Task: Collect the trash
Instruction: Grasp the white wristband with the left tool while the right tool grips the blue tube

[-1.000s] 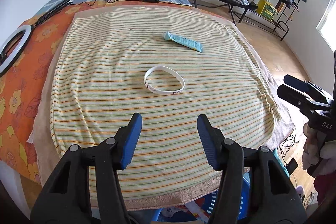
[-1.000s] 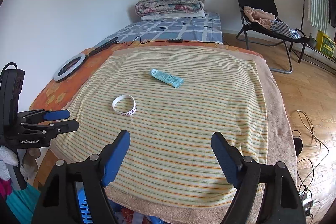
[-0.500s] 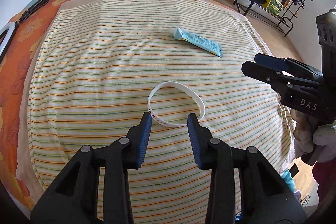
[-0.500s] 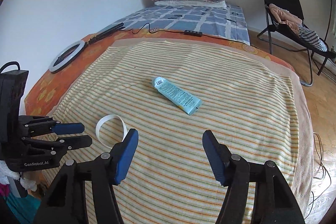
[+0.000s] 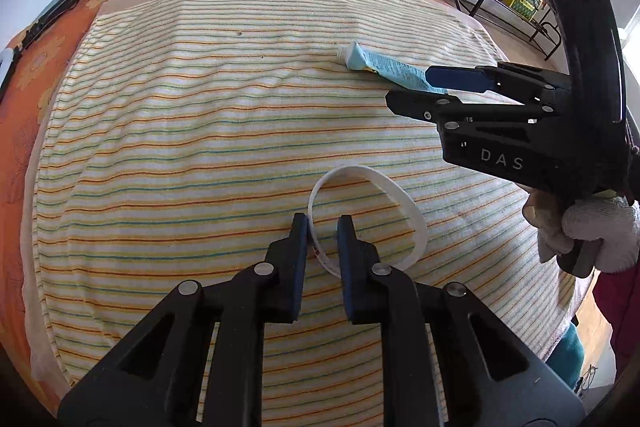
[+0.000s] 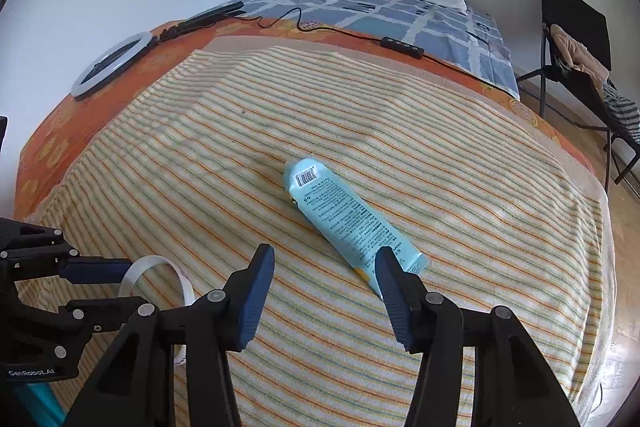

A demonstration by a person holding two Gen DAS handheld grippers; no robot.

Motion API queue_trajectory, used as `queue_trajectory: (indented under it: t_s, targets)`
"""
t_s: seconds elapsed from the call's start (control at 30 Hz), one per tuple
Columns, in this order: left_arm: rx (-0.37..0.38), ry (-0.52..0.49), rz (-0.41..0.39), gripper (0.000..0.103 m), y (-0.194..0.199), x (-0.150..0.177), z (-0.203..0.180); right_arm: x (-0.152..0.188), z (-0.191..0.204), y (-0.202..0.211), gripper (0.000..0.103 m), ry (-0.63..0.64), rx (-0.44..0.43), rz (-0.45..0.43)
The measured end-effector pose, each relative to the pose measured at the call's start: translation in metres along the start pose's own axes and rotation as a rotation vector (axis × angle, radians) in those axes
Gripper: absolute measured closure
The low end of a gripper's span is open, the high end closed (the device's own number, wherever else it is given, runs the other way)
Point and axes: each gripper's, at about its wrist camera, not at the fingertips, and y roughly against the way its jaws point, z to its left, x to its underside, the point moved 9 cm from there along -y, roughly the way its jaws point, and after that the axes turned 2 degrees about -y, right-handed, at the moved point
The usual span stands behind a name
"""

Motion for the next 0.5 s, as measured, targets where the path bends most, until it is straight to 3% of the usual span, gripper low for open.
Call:
queue_trajectory:
  t_s: [0.23, 0.33, 0.37, 0.5]
  targets:
    - [0.004, 0.001, -0.010, 0.098, -0.001, -0.002, 0.003, -0.016, -0.005, -0.019, 0.050, 0.057, 0.037, 0.006]
    - [-0.004, -0.008, -0.014, 0.099, 0.000, -0.003, 0.002, -0.022, -0.012, -0.022, 0.062, 0.028, 0.018, 0.009]
    - [-0.004, -0.008, -0.016, 0.099, 0.000, -0.003, 0.002, -0.024, -0.015, -0.023, 0.071, 0.009, 0.002, 0.012]
    - [-0.009, -0.008, -0.017, 0.099, 0.000, -0.005, 0.002, -0.027, -0.026, -0.024, 0.081, -0.071, -0.067, 0.013]
